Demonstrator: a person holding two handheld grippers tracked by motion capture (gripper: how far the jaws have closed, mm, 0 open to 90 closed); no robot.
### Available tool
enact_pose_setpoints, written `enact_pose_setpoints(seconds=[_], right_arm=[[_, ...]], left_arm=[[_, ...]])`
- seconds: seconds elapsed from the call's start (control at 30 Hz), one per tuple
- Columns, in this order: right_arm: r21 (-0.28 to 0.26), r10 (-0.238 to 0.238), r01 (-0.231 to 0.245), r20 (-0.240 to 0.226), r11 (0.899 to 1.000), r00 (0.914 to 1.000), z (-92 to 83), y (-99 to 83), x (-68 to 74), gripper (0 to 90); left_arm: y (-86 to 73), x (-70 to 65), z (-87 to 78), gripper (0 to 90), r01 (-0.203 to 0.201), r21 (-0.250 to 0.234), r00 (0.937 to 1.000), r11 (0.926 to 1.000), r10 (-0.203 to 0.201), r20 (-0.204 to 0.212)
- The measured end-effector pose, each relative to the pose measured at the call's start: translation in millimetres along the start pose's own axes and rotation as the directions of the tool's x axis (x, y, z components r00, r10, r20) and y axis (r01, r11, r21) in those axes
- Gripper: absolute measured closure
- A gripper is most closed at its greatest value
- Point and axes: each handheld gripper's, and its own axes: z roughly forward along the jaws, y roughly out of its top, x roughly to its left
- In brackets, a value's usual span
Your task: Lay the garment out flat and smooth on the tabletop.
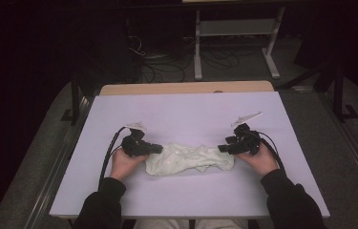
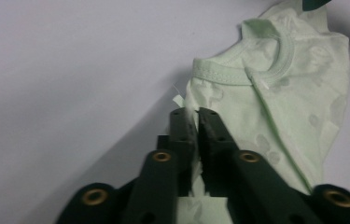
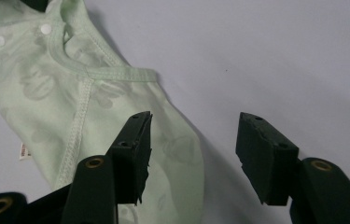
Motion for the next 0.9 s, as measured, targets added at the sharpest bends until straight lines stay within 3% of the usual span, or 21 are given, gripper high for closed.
enact_pose_setpoints(seconds=[0.2,0.23,0.27,0.3,0.37,0.4,0.47,0.6,0.63,0.67,0.7,0.77,0.8,0.9], right_arm=[[0.054,-0.012,0.011,0.006,0.998,0.9999,7.9,-1.9,0.0,52.7],[0.071,-0.037,0.037,0.003,0.997,0.9993,10.0,-2.4,2.7,65.7],[0.085,-0.055,0.055,0.004,0.995,0.9985,11.1,-2.3,5.0,73.2],[0.085,-0.055,0.055,0.004,0.995,0.9985,11.1,-2.3,5.0,73.2],[0.091,-0.109,0.107,0.019,0.990,0.9939,11.7,-1.2,12.1,86.6],[0.091,-0.109,0.107,0.019,0.990,0.9939,11.7,-1.2,12.1,86.6],[0.030,-0.145,0.143,0.067,0.989,0.9873,5.4,1.7,18.9,87.5],[-0.076,-0.156,0.163,0.096,0.984,0.9831,-8.5,5.4,24.2,87.8],[-0.076,-0.156,0.163,0.096,0.984,0.9831,-8.5,5.4,24.2,87.8],[-0.132,-0.156,0.169,0.109,0.977,0.9818,-16.0,6.4,28.1,87.8],[-0.161,-0.160,0.177,0.112,0.971,0.9808,-19.7,7.0,30.0,87.8],[-0.188,-0.162,0.179,0.102,0.966,0.9815,-23.0,7.5,31.6,87.8],[-0.230,-0.166,0.176,0.060,0.957,0.9842,-28.0,7.3,35.8,87.8],[-0.237,-0.191,0.182,-0.016,0.954,0.9814,-29.6,4.7,45.2,87.8]], left_arm=[[4.6,-13.2,-7.6,88.9,-0.069,-0.020,0.9971,0.9974,0.069,-0.033],[7.0,-18.3,-12.9,88.9,-0.086,-0.054,0.9960,0.9949,0.084,-0.031],[8.3,-21.0,-15.9,88.9,-0.095,-0.069,0.9952,0.9931,0.092,-0.034],[8.3,-21.0,-15.9,88.9,-0.095,-0.069,0.9952,0.9931,0.092,-0.034],[12.5,-28.8,-24.6,88.9,-0.119,-0.107,0.9926,0.9871,0.116,-0.035],[12.5,-28.8,-24.6,88.9,-0.119,-0.107,0.9926,0.9871,0.116,-0.035],[16.5,-34.9,-32.3,89.0,-0.140,-0.144,0.9897,0.9797,0.134,-0.050],[21.1,-40.6,-41.3,89.0,-0.152,-0.175,0.9871,0.9727,0.141,-0.077],[21.1,-40.6,-41.3,88.9,-0.152,-0.175,0.9871,0.9727,0.141,-0.077],[22.0,-42.9,-45.6,88.9,-0.163,-0.184,0.9843,0.9693,0.146,-0.099],[21.7,-43.6,-47.5,88.9,-0.156,-0.192,0.9854,0.9689,0.139,-0.099],[21.1,-44.0,-49.6,88.9,-0.156,-0.195,0.9852,0.9683,0.138,-0.102],[18.8,-46.5,-52.3,88.9,-0.149,-0.202,0.9859,0.9681,0.129,-0.106],[14.4,-49.2,-53.8,88.9,-0.145,-0.200,0.9866,0.9690,0.127,-0.103]])
